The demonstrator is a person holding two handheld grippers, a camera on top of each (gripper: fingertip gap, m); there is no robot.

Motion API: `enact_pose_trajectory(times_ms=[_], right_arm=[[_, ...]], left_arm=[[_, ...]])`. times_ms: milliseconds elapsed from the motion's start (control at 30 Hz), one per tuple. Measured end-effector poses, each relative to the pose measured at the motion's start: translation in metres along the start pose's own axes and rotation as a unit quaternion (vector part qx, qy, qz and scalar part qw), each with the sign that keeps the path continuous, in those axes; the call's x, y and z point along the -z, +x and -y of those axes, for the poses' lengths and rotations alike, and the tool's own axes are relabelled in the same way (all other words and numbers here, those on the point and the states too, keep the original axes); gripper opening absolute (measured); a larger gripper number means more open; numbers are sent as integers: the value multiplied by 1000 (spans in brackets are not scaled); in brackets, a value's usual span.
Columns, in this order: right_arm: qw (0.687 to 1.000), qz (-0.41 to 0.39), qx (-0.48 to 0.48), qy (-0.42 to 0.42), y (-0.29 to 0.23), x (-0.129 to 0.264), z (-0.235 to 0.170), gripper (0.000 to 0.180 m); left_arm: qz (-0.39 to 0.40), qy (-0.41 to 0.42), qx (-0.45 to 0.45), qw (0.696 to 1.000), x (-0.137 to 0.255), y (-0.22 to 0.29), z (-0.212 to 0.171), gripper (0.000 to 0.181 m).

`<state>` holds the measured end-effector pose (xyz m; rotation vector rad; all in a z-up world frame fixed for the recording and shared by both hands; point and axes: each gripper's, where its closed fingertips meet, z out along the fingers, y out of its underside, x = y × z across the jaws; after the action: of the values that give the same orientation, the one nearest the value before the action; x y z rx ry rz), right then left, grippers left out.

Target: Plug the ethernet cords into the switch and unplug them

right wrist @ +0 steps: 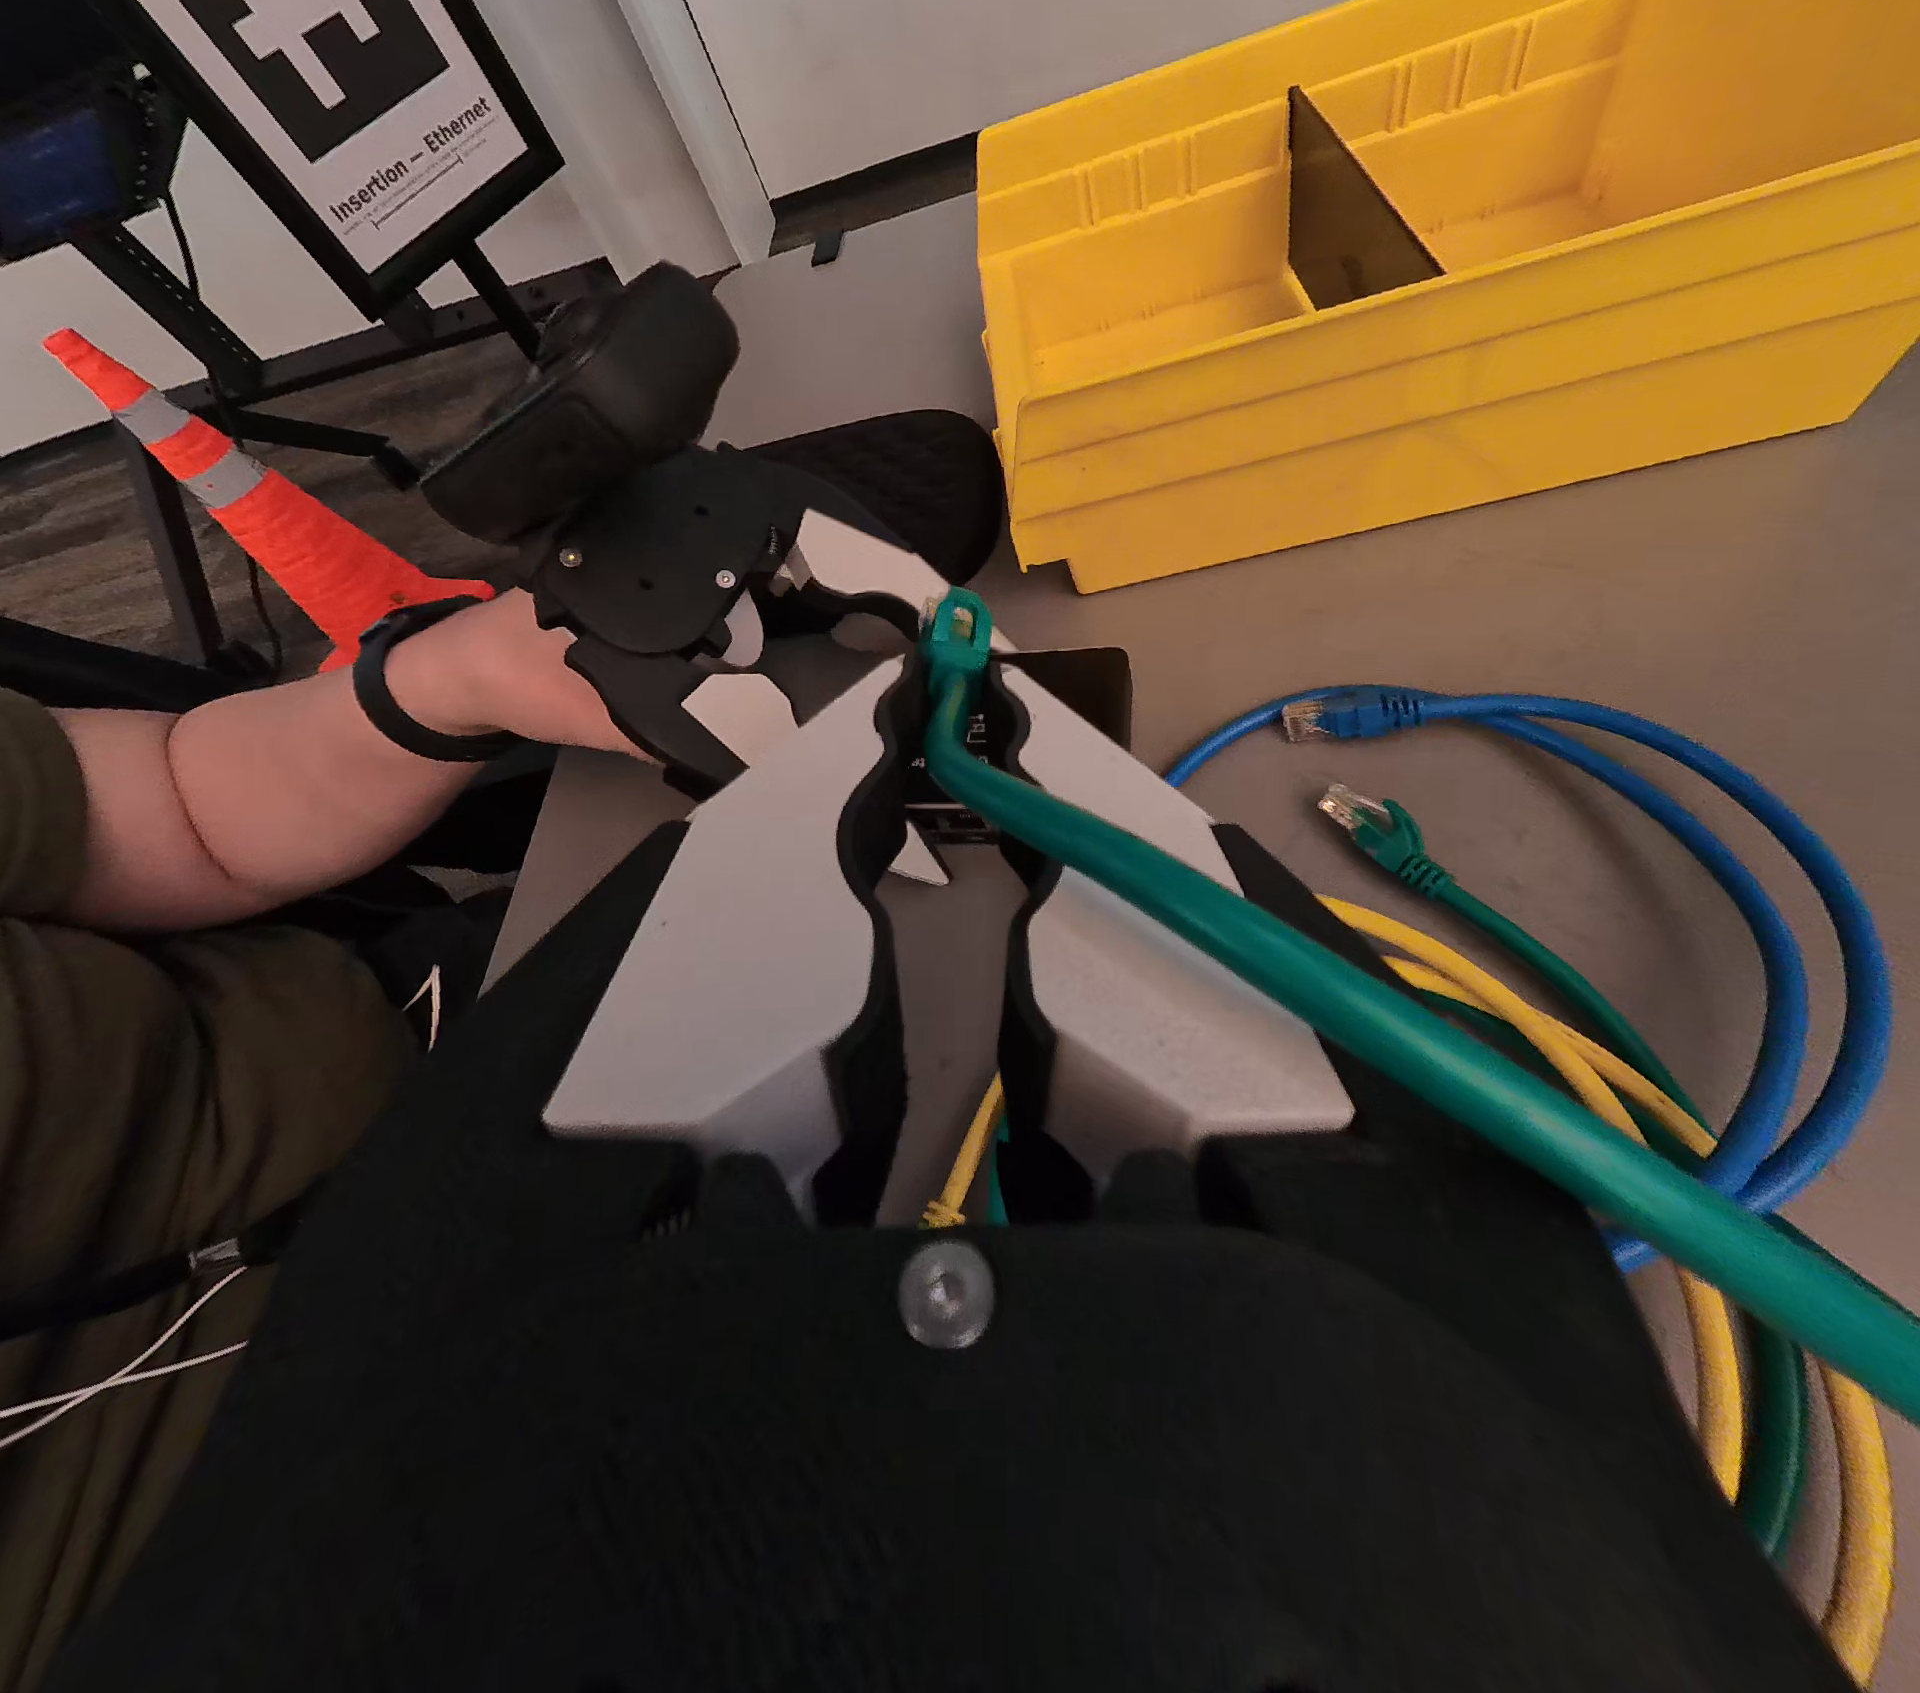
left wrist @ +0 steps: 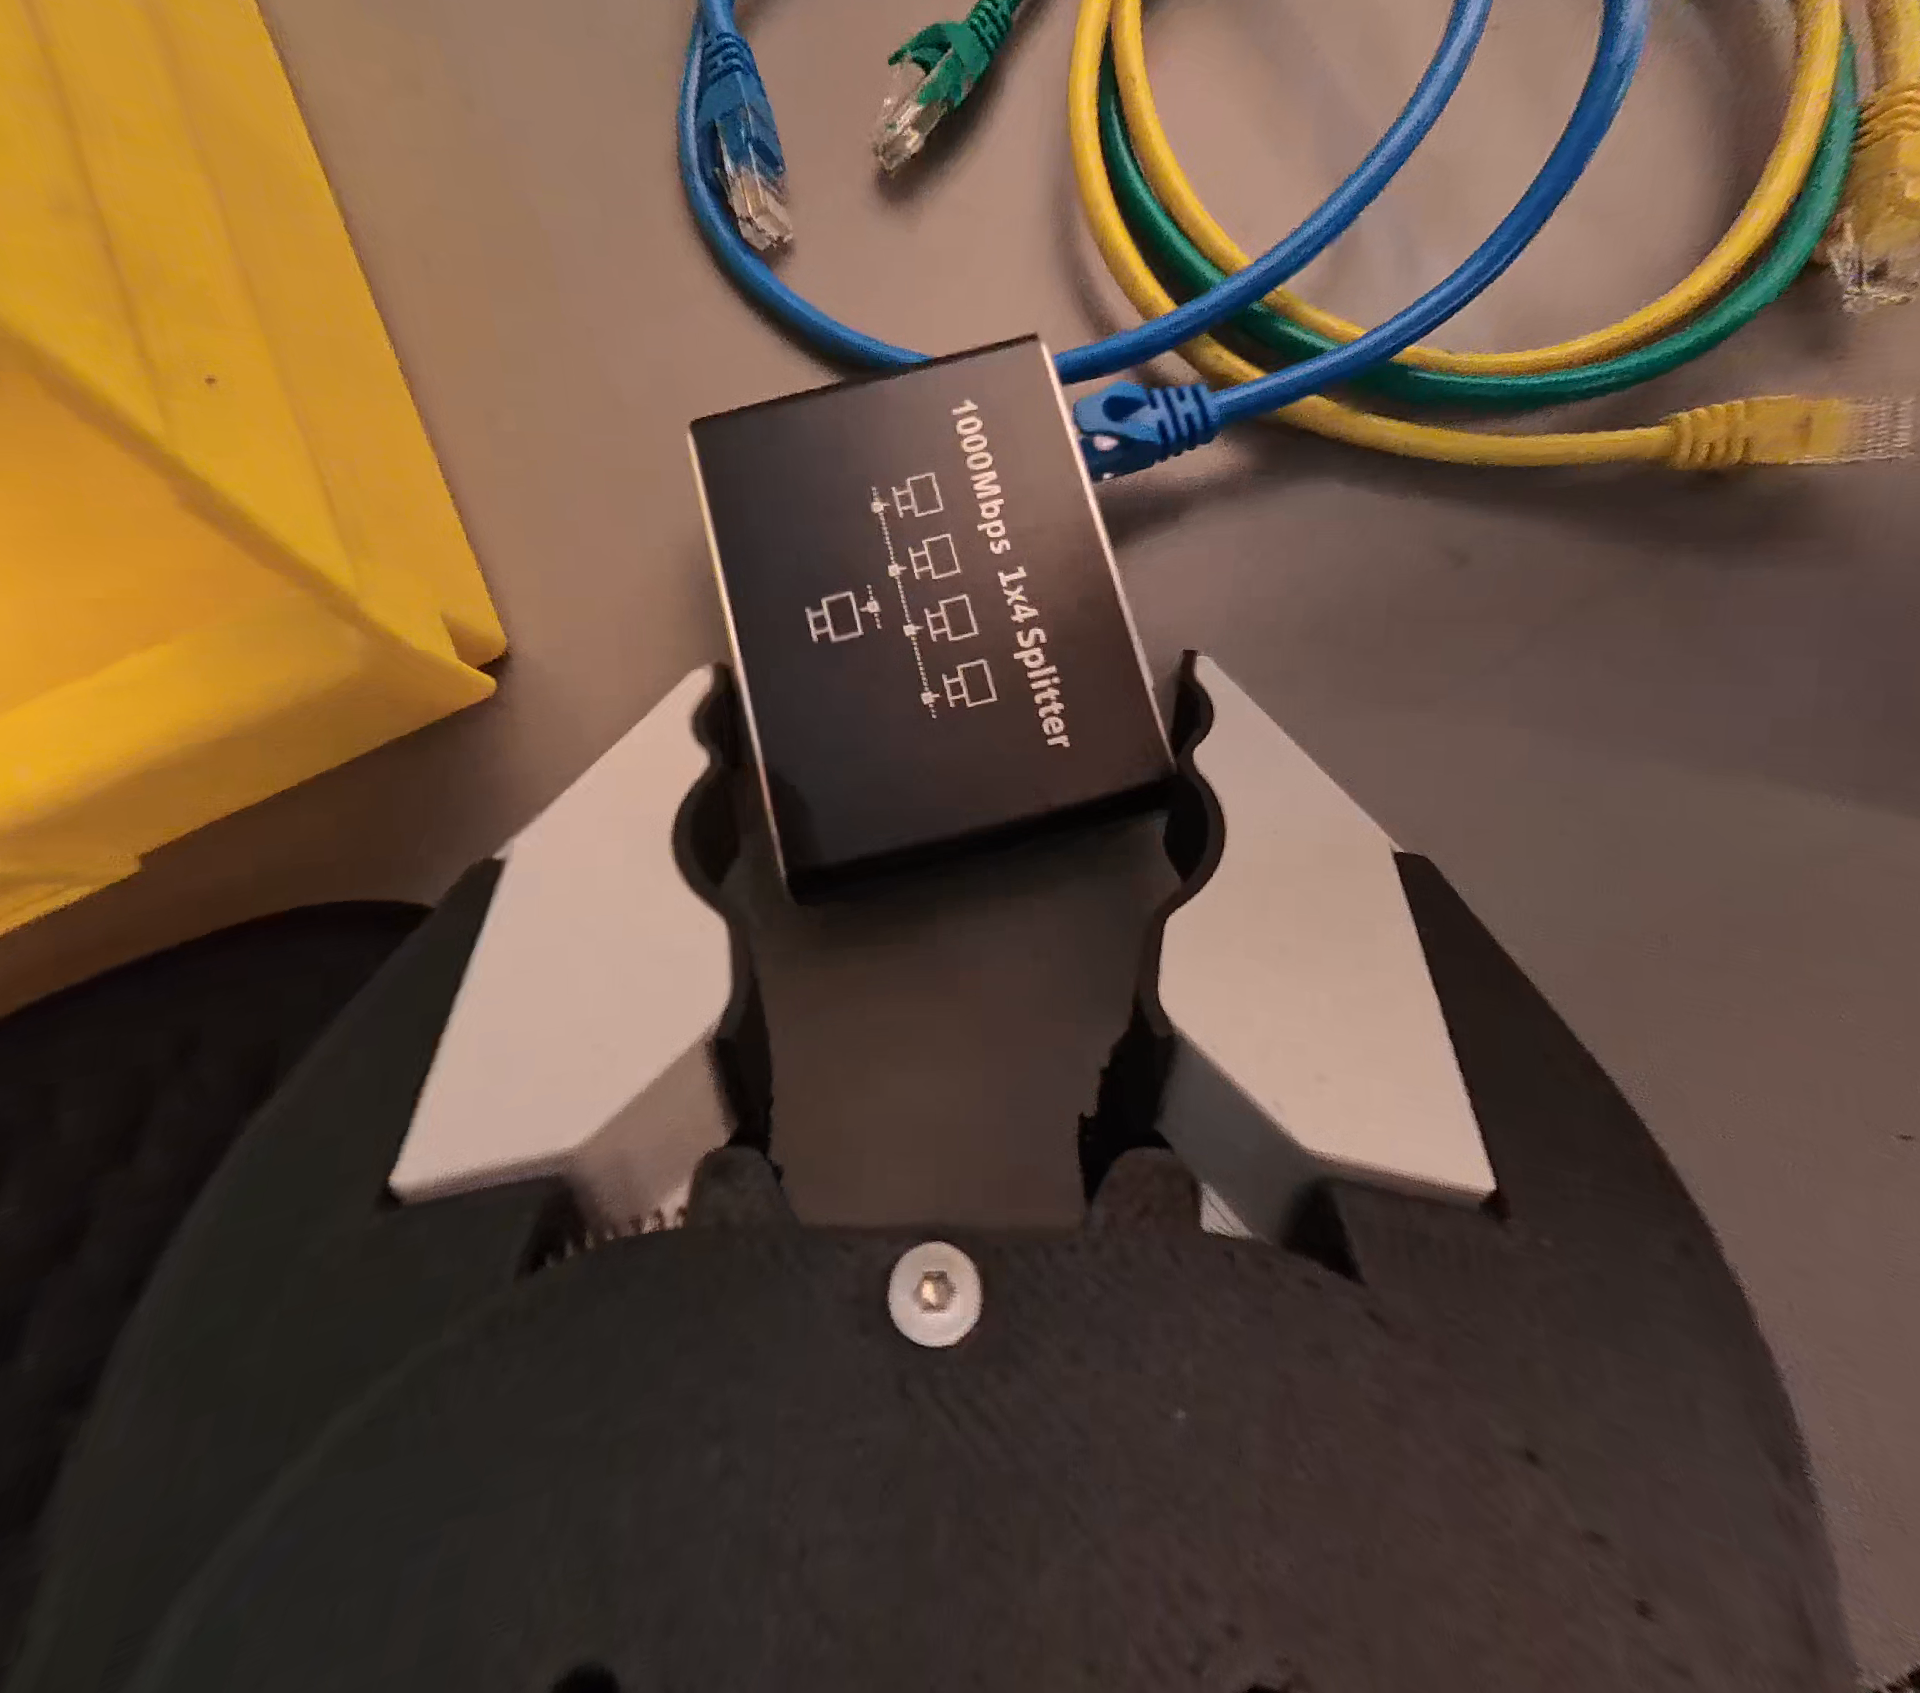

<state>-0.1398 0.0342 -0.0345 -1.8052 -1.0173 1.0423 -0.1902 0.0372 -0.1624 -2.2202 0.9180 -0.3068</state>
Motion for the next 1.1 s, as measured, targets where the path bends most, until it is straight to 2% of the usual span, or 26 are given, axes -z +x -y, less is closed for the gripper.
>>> enact_pose_trajectory(times_ms=[133,200,333,467,733,900,1100], right_arm=[[1000,-1,3,-9,1,-2,-3,10],[1000,-3,5,-11,1,-3,-4,10],[1000,-3,6,-14,1,-3,-5,10],[1000,-2,5,-16,1,-4,-5,10],[1000,-2,6,-27,2,-7,-9,10],[999,-6,10,-39,1,-8,-13,10],[999,-1,8,-46,-8,-10,-12,10]], left_arm=[[23,-33,13,999,-1,-9,-3,106],[14,-52,25,998,0,-8,-6,108],[21,-80,36,996,2,-6,-9,101],[25,-103,43,993,6,-3,-10,77],[17,-100,45,994,6,-5,-9,75],[-54,-67,124,989,11,-4,-1,74],[-148,-19,210,966,19,-4,11,74]])
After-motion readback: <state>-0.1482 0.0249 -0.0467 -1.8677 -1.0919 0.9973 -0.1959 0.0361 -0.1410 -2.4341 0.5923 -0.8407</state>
